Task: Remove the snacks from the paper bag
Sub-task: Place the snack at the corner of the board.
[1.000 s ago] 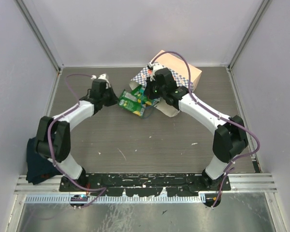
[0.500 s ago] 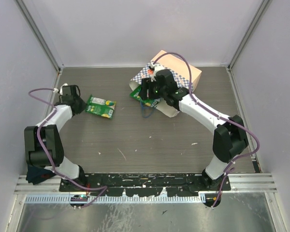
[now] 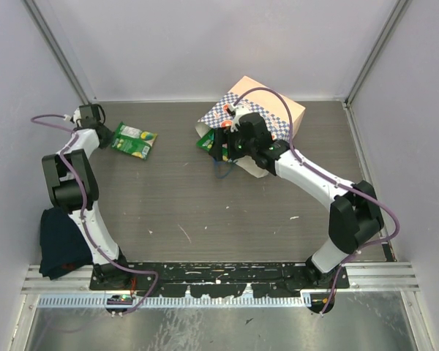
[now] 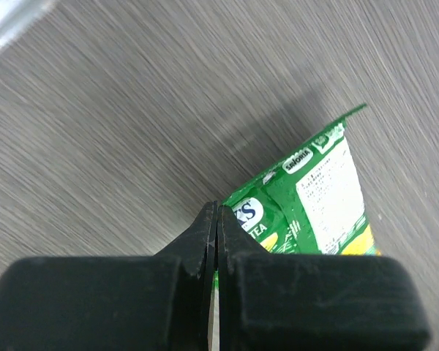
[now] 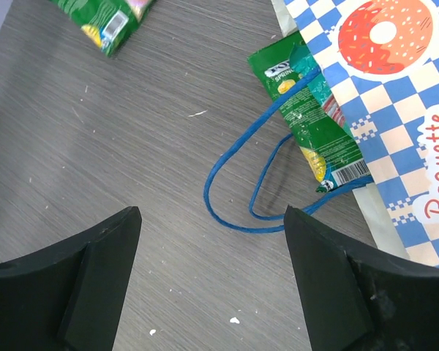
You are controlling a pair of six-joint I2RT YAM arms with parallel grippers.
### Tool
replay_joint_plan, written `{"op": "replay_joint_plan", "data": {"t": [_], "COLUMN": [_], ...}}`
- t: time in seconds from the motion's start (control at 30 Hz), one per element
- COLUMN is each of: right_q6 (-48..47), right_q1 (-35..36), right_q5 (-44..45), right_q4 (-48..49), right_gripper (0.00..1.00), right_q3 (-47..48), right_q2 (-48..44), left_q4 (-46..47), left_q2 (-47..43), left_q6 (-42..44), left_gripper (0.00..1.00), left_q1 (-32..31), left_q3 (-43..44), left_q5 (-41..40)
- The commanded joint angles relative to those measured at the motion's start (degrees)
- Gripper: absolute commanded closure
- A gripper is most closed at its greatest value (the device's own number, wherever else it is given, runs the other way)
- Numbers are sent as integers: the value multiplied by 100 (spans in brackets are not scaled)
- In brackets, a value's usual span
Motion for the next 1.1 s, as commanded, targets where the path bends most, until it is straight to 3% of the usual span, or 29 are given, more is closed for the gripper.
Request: {"op": "replay_joint_plan", "data": {"t": [0.0,0.2,0.33,0.5,0.63,0.7,0.73,1.07], "right_q6": [-64,-136,-216,-280,-289,-299,-306,-310], "right_q1": [52,70,119,174,184,191,193,192], "right_q5": [-51,-292,-379,-373,-410,-407,-401,-254], "right_q4": [327,352,295,266,228,198,177,143], "right_gripper": [14,14,14,13,12,11,11,10], "right_q3": [-48,-44,19,13,42,59,60,-72], "right_q2": [-355,-249,-166,-157,-110,-95,-107,-224], "left_q4": [10,-35,479,799,665,742,804,868], "left_q2": [121,290,172,63,133,19,-81,-1635], "left_q6": [-182,-592,-688,-600,-507,-502,-469,-201], "left_gripper": [100,100,97,73,33,20,0,2], "left_q1": [307,517,576,580,573,580,576,559], "left_q3": [528,501,24,-86,47,-150,-278,-1491], "left_q5": [-531,-654,-379,-87,191,151,112,-277]}}
